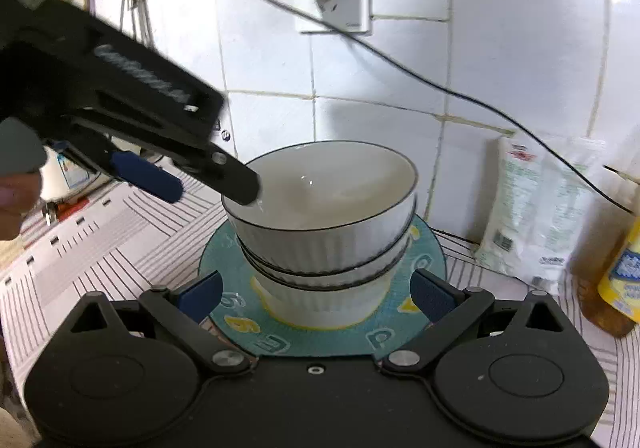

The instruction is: Organize plates and bowls

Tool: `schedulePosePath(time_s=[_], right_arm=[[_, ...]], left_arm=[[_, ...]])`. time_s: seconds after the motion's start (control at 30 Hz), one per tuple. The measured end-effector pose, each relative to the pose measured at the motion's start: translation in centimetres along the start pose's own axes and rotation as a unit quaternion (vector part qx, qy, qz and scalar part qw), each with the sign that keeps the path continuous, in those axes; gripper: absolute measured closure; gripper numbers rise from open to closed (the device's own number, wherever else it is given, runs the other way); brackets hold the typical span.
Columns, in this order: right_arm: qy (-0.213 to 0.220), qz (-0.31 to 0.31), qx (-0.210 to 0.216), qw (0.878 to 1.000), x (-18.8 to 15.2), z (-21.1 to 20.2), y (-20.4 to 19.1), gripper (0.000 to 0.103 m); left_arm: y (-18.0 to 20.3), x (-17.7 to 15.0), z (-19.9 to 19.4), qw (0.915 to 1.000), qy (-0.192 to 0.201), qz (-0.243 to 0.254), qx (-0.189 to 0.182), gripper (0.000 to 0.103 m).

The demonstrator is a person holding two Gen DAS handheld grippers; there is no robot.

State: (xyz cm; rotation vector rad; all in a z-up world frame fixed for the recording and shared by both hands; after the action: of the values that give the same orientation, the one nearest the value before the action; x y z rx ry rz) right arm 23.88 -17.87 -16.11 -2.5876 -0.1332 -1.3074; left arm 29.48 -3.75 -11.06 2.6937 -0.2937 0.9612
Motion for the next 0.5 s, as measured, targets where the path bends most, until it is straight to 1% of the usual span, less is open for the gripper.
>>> schedulePosePath(time_s=[0.07,0.1,0.17,0.27,0.37,0.43,0.5], right_arm=[[0.003,0.014,-0.003,1.000,0.2,-1.1,0.0,0.001],[0.006,0.019,-0.006,1.000,0.2,-1.7,-0.1,0.001],[0.018,0.030,-0.013,0.999,0.3,-2.5,-0.2,0.001],[0.024,0.045,-0.023,0.998,0.2,-4.1,-0.6,0.001],[0.030,0.047,-0.034,0.998,0.2,-6.2,-1.2,0.001],[0.031,0.045,-0.047,0.997,0.3,-7.2,-1.5,0.001],[0.029,0.044,-0.061,0.997,0.3,-8.1,-1.9,0.001]], left_arm=[[-0.1,0.0,-1.1,0.9997,0.001,-0.004,-0.025,0.032],[0.0,0.0,-1.7,0.9996,0.003,-0.004,-0.029,0.032],[0.3,0.0,-2.9,0.9996,0.008,0.012,-0.024,0.032],[0.6,-0.4,-4.6,0.9992,0.012,0.029,-0.024,0.031],[0.7,-1.2,-6.4,0.9988,0.018,0.037,-0.027,0.028],[0.5,-1.8,-7.6,0.9987,0.022,0.039,-0.023,0.027],[0.2,-2.4,-8.5,0.9991,0.016,0.035,-0.016,0.027]])
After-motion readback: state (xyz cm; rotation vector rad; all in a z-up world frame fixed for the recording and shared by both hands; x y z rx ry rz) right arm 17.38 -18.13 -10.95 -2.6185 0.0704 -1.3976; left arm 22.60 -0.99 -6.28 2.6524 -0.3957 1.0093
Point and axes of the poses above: each gripper's, at about its wrist camera, not at the fingertips, and z roughly the way its jaws point, y to its right, x to its top, the point moved 2 cm from there along z, roughly the way its jaws point, and after that the axes turned 6 degrees about z, right-handed, at the moved point
